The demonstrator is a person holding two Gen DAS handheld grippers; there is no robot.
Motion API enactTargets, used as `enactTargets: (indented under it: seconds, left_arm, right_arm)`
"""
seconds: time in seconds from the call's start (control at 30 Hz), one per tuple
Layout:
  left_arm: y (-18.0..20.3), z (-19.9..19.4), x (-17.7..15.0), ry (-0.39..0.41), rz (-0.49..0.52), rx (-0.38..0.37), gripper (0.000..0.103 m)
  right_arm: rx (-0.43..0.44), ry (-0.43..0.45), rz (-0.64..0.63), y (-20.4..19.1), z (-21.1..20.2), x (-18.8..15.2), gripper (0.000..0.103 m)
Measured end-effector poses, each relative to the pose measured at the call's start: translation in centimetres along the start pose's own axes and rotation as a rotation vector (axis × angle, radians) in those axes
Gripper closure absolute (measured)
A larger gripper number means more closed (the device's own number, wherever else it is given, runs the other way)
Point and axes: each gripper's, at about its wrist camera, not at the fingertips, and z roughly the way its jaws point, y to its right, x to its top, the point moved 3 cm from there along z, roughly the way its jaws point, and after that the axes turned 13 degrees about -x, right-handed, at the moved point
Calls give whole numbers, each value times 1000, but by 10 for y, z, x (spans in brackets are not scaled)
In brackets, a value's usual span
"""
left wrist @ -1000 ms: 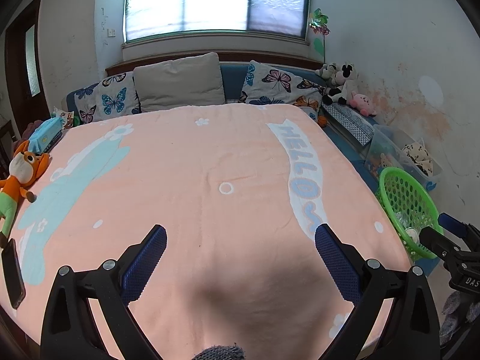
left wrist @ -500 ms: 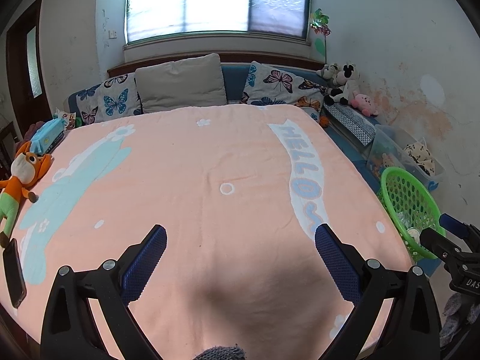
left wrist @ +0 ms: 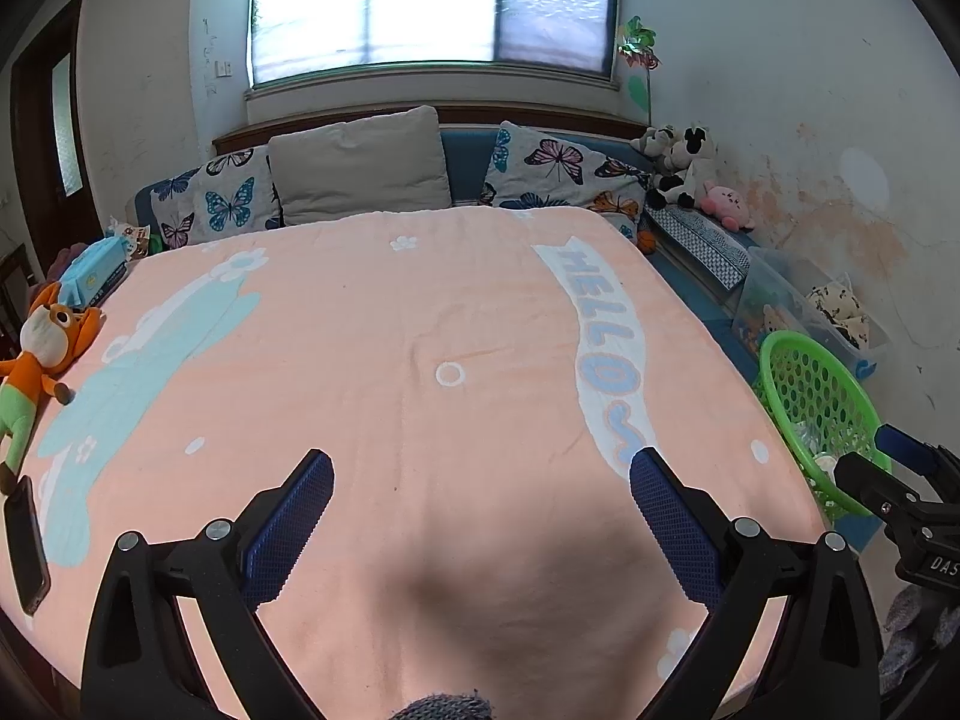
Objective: Collect trash
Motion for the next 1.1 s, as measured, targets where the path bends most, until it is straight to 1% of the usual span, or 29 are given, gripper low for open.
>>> enactTargets:
  seconds: [0.77, 0.87, 1.1]
  left_arm:
    - [8, 5, -7, -11, -7, -2, 7]
    - [7, 4, -7, -3, -5, 7, 7]
    - [3, 7, -8, -13, -20, 20, 7]
  right_arm:
    - [7, -3, 0, -2, 1, -2, 4]
    - [7, -4, -1, -2, 1, -2, 4]
    - [7, -10, 1, -3, 4, -3, 4]
